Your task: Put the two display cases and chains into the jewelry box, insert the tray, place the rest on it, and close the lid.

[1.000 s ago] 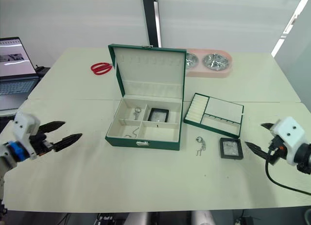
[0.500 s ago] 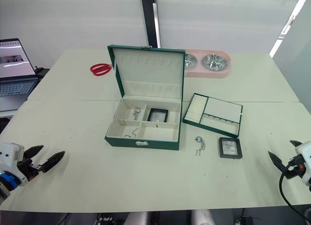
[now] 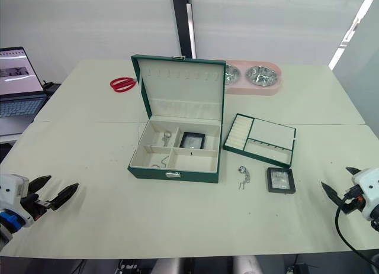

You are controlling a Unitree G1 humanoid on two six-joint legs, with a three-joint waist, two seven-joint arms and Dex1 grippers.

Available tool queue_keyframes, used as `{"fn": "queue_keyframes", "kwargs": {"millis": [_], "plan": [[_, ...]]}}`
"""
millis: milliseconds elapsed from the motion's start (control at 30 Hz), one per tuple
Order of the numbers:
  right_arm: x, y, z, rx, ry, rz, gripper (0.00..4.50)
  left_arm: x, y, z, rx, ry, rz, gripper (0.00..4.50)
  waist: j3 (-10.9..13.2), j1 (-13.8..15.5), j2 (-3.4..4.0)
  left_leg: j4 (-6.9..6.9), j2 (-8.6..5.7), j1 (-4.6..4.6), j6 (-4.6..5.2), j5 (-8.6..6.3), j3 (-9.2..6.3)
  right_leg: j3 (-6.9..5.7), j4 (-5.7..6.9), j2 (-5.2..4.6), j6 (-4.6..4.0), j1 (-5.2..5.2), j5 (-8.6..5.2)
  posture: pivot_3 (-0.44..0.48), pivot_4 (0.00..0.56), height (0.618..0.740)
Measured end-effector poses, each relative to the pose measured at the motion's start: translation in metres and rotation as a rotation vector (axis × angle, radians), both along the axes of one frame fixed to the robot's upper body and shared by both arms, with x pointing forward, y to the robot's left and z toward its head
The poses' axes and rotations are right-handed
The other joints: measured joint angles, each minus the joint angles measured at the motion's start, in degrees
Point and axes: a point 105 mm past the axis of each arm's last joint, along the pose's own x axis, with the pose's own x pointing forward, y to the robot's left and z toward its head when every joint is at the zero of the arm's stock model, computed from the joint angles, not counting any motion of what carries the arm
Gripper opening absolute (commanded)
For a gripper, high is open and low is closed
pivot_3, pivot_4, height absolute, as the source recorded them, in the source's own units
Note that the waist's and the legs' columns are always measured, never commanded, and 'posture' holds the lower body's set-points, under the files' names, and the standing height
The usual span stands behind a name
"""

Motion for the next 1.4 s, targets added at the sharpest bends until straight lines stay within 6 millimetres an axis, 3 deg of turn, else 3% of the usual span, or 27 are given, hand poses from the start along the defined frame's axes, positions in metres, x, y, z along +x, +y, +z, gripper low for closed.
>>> {"fn": "queue_keyframes", "kwargs": {"millis": [267, 633, 767, 1133, 1267, 1400], "plan": [[0.002, -0.002, 0.001, -0.059, -0.025, 0.004, 4.50, 0.000, -0.005, 0.001, 0.007, -0.044, -0.006, 4.49, 0.00, 0.01, -0.01, 0.00, 0.00, 0.00, 0.00, 0.00, 0.00, 0.00, 0.00, 0.00, 0.00, 0.01, 0.00, 0.000, 0.150, 0.740], [0.001, -0.001, 0.004, -0.112, -0.041, 0.068, 4.50, 0.008, -0.034, 0.042, -0.041, -0.112, -0.240, 4.49, -0.02, -0.02, 0.04, 0.00, 0.00, 0.10, -0.01, 0.00, 0.02, 0.00, -0.04, 0.01, 0.00, 0.14, 0.00, 0.000, 0.150, 0.740], [-0.003, 0.005, 0.005, -0.106, 0.005, 0.131, 4.50, 0.010, -0.073, 0.050, -0.052, -0.099, -0.427, 4.49, -0.02, 0.02, 0.11, -0.02, -0.01, 0.26, 0.01, -0.01, 0.01, 0.00, -0.21, 0.01, 0.00, 0.41, 0.00, 0.000, 0.150, 0.740], [-0.026, 0.057, 0.018, -0.126, 0.173, 0.450, 4.50, -0.014, -0.195, 0.073, -0.032, -0.131, -1.093, 4.49, -0.08, 0.18, 0.28, -0.16, 0.01, 0.59, 0.02, -0.03, -0.02, -0.01, -0.47, 0.06, 0.00, 0.83, 0.00, 0.000, 0.150, 0.740], [-0.022, 0.071, 0.017, -0.127, 0.202, 0.515, 4.50, -0.014, -0.216, 0.088, -0.026, -0.174, -1.217, 4.49, -0.08, 0.15, 0.29, -0.16, 0.00, 0.58, 0.02, -0.03, -0.01, -0.01, -0.53, 0.10, 0.01, 0.84, 0.00, 0.000, 0.150, 0.740], [-0.019, 0.082, 0.013, -0.141, 0.227, 0.588, 4.50, -0.019, -0.226, 0.088, -0.040, -0.162, -1.299, 4.49, -0.06, 0.18, 0.32, -0.16, 0.00, 0.56, 0.02, -0.02, -0.02, -0.01, -0.57, 0.12, 0.01, 0.84, -0.01, 0.000, 0.150, 0.740]]}}
